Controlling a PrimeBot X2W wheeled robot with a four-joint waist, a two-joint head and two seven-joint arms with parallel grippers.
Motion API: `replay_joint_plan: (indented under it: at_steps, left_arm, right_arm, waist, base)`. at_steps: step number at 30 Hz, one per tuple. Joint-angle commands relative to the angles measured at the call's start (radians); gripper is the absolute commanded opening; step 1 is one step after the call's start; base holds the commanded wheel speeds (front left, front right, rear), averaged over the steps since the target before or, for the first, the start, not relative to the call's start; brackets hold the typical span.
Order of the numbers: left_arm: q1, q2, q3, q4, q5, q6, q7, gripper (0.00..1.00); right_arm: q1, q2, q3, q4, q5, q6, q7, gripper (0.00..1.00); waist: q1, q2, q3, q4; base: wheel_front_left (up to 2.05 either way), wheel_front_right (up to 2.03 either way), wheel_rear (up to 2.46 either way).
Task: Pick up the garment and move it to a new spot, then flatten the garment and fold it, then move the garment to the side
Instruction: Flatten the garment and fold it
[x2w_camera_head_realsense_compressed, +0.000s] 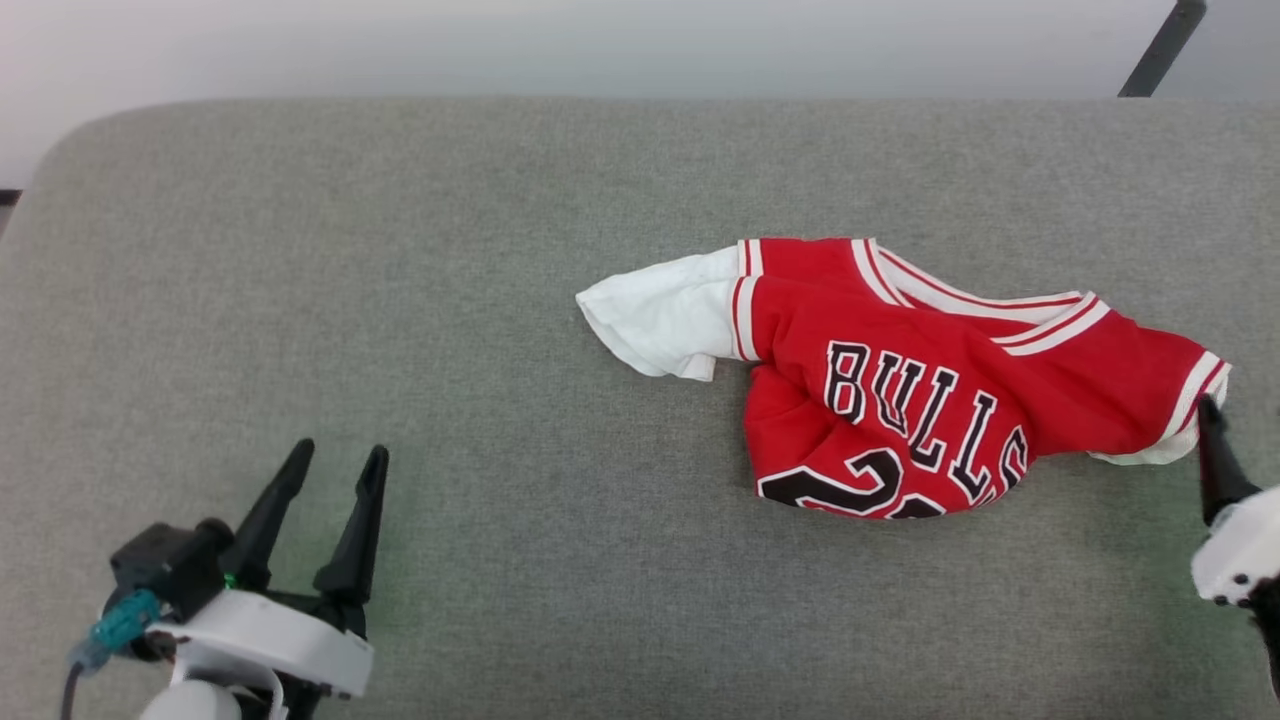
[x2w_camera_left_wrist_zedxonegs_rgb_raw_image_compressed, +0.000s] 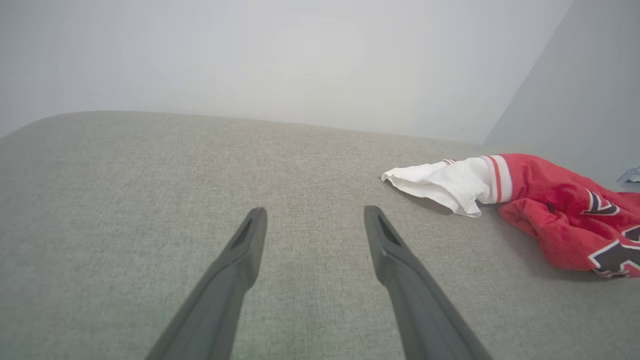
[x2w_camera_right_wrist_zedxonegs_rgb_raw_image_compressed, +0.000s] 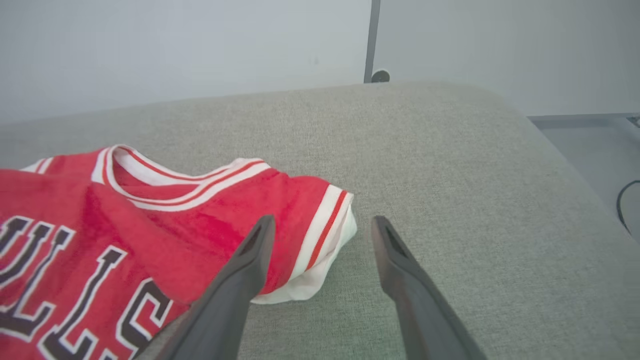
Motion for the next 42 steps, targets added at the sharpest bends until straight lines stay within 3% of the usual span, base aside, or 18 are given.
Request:
replay_joint_plan:
  at_steps: [1,5,8,11,16,21,29,42]
  left_arm:
    - [-0.021,0.015,-0.011,-0.011,-0.002,-0.002,0.0,1.0]
    - [-0.101,0.089,-0.088,-0.032,-0.029,-0.002,0.002,1.0]
    - [-0.205,0.154,-0.177,-0.051,-0.076,-0.002,0.059,1.0]
    - [-0.335,0.229,-0.29,-0.057,-0.14,-0.002,0.187,1.0]
    - [-0.569,0.295,-0.456,-0.022,-0.303,0.0,0.427,1.0]
    - [-0.757,0.305,-0.58,0.08,-0.47,0.0,0.667,1.0]
    - [-0.941,0.344,-0.735,0.242,-0.572,0.0,0.952,1.0]
    - [-0.995,0.352,-0.847,0.341,-0.683,0.0,0.997,1.0]
  right_arm:
    - [0.027,0.003,-0.005,-0.036,0.015,-0.001,-0.014,1.0]
    - [0.1,0.039,0.022,-0.173,0.069,-0.001,-0.031,1.0]
    - [0.144,0.068,0.058,-0.259,0.106,-0.001,-0.035,1.0]
    - [0.174,0.089,0.112,-0.316,0.125,-0.001,-0.042,1.0]
    - [0.198,0.1,0.181,-0.376,0.128,-0.001,-0.053,1.0]
    - [0.192,0.102,0.242,-0.395,0.152,-0.001,-0.076,1.0]
    - [0.172,0.102,0.296,-0.375,0.166,-0.001,-0.124,1.0]
    - [0.142,0.103,0.339,-0.346,0.156,-0.001,-0.17,1.0]
  waist:
    - [0.0,0.0,-0.011,-0.008]
    - [0.0,0.0,-0.014,-0.025]
    - [0.0,0.0,-0.009,-0.046]
    - [0.0,0.0,0.002,-0.072]
    - [0.0,0.0,0.033,-0.117]
    - [0.0,0.0,0.071,-0.173]
    - [0.0,0.0,0.132,-0.251]
    - [0.0,0.0,0.189,-0.307]
  base:
    - [0.0,0.0,0.0]
    - [0.0,0.0,0.0]
    - [0.0,0.0,0.0]
    - [0.0,0.0,0.0]
    - [0.0,0.0,0.0]
    - [0.0,0.0,0.0]
    - [0.0,0.0,0.0]
    - [0.0,0.0,0.0]
